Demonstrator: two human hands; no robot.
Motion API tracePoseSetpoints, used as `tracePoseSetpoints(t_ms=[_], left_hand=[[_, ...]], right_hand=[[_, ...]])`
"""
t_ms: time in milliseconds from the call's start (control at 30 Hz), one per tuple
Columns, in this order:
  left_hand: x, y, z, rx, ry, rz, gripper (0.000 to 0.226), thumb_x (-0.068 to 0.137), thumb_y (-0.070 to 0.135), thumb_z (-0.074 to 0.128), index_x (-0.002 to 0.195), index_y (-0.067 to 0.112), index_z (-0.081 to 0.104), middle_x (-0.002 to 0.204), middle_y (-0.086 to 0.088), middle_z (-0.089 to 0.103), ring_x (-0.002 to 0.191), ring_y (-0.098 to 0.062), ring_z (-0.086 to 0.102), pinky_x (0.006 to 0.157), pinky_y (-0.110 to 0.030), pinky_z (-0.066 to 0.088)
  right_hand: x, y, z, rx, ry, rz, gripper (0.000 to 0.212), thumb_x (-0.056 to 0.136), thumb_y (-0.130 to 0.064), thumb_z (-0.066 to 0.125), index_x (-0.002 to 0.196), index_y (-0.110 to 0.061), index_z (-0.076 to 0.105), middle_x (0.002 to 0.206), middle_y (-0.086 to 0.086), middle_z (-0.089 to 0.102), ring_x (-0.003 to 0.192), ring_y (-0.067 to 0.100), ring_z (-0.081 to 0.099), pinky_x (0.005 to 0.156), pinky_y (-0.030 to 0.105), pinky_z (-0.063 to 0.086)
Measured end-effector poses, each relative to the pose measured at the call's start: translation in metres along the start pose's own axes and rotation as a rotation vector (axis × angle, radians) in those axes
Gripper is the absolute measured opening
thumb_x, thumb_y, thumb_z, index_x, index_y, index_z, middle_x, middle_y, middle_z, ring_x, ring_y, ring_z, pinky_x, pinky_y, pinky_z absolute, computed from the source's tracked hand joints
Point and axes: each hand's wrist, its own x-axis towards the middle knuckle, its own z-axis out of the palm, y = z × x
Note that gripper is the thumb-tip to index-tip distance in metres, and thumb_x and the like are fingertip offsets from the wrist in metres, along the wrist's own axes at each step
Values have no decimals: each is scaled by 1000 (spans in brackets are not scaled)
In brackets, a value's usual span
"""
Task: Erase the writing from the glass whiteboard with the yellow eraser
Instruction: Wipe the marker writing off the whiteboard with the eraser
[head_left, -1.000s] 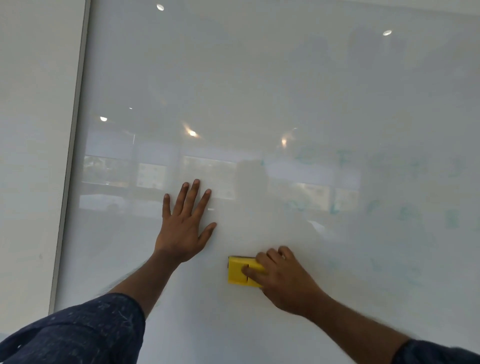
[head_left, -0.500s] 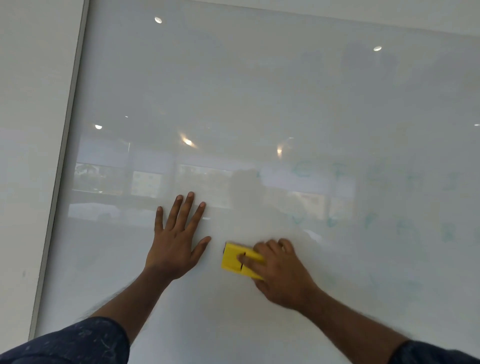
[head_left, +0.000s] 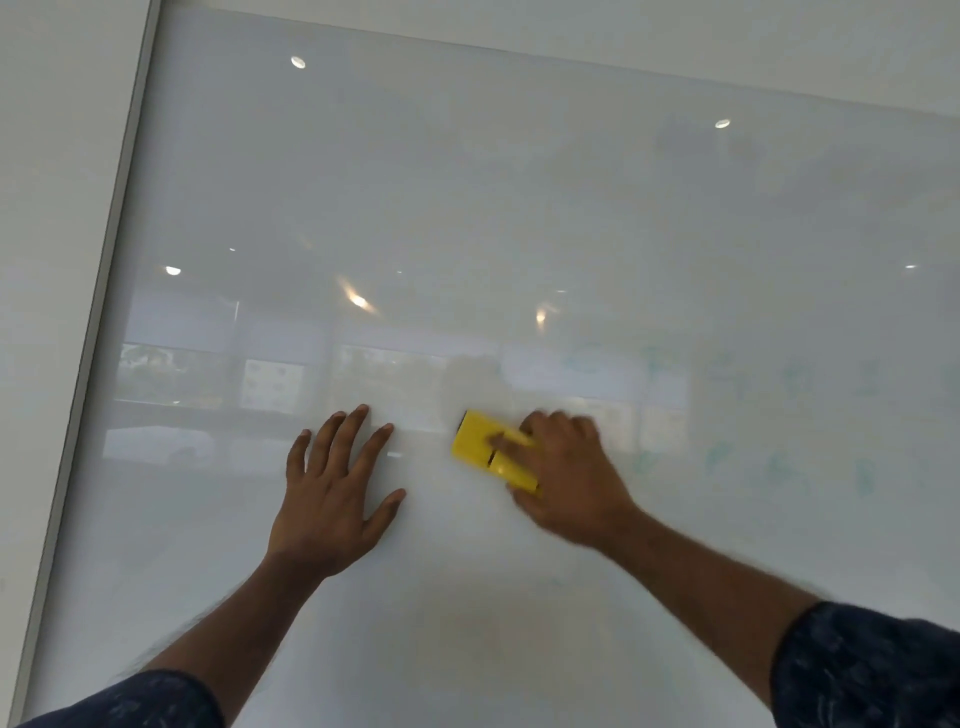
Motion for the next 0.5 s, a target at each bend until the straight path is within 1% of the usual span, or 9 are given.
tracePoseSetpoints(t_ms=[67,133,167,200,300,333,367,433,500], left_hand=[[14,1,-4,-19,22,21,71,92,58,41,150,18,43,161,-14,32,145,-39,34,117,-58,26],[32,5,-8,-25,32,35,71,91,56,42,151,18,42,163,-14,29,148,-38,30,118,-58,25],[41,8,-9,-26,34,38,71,91,56,42,151,19,41,164,-13,28,149,-36,28,118,-59,23],[47,11,-9,-25,40,36,71,91,56,43,152,19,40,164,-13,27,150,-35,26,118,-60,22],[52,13,-4,-26,67,26,70,92,55,43,153,22,37,165,-11,25,152,-32,21,119,-60,19],[50,13,-1,-32,73,29,70,93,55,42,155,23,34,166,-9,21,153,-30,17,121,-59,17],[48,13,1,-37,79,30,70,94,55,41,156,25,30,168,-8,18,154,-28,14,121,-58,14],[45,12,5,-47,88,25,70,95,55,39,158,27,26,169,-5,13,156,-25,10,122,-56,11],[44,11,6,-51,86,22,70,96,56,38,158,28,24,170,-3,10,156,-23,7,122,-55,10]], right_hand=[[-12,-6,7,-43,-29,-159,54,74,-39,65,126,-29,56,105,8,58,85,30,55,79,41,35],[1,6,0,-105,-43,-193,55,74,-42,65,127,-31,56,106,7,59,85,29,55,80,40,32],[12,16,-6,-137,-40,-155,56,74,-43,66,128,-31,57,107,8,60,87,29,56,80,39,31],[26,27,-13,-156,-29,-79,58,74,-45,66,129,-31,56,107,8,59,88,30,57,80,39,31],[62,57,-33,-138,34,222,57,77,-47,64,131,-34,54,105,6,56,91,31,55,81,40,32],[65,59,-36,-134,44,273,57,77,-47,64,132,-34,53,105,6,55,92,30,54,81,40,33],[65,55,-35,-140,40,285,57,78,-46,63,132,-34,52,106,7,54,93,31,53,81,40,33],[48,34,-26,-130,0,203,58,76,-45,64,132,-31,53,106,9,55,90,32,54,78,40,34],[18,11,-12,-81,-29,15,59,72,-42,69,128,-28,57,106,11,58,87,33,56,77,42,40]])
